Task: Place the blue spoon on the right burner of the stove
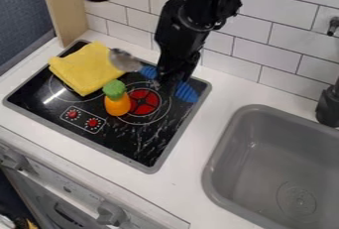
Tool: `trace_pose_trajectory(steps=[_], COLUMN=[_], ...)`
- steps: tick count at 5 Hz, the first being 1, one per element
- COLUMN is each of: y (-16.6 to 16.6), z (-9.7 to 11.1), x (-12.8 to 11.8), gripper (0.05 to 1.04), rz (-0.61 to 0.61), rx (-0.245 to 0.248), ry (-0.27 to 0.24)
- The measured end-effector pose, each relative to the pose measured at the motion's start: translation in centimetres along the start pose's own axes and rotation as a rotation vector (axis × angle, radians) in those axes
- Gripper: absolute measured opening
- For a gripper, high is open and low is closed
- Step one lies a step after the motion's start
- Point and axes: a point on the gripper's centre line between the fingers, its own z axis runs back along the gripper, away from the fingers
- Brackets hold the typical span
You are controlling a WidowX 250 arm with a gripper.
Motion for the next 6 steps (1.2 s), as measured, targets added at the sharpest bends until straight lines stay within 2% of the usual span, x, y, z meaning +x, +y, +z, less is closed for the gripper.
trace_pose_trajectory(steps=[1,2,3,4,5,6], y=[2.2,2.6,3.4,3.2,3.2,2.5], z=[-0.3,-1.4,-4.5,-6.0,-7.2,-7.5], x=[-0.4,-1.0,-1.2,-1.1,-1.1,-1.2], gripper=[0.405,0.405,0.405,0.405,0.405,0.405], rz=[0.043,0.039,0.037,0.049,0.034,0.021], rx=[0.032,0.052,0.171,0.207,0.235,0.229], ry=[0.026,0.066,0.073,0.107,0.117,0.133])
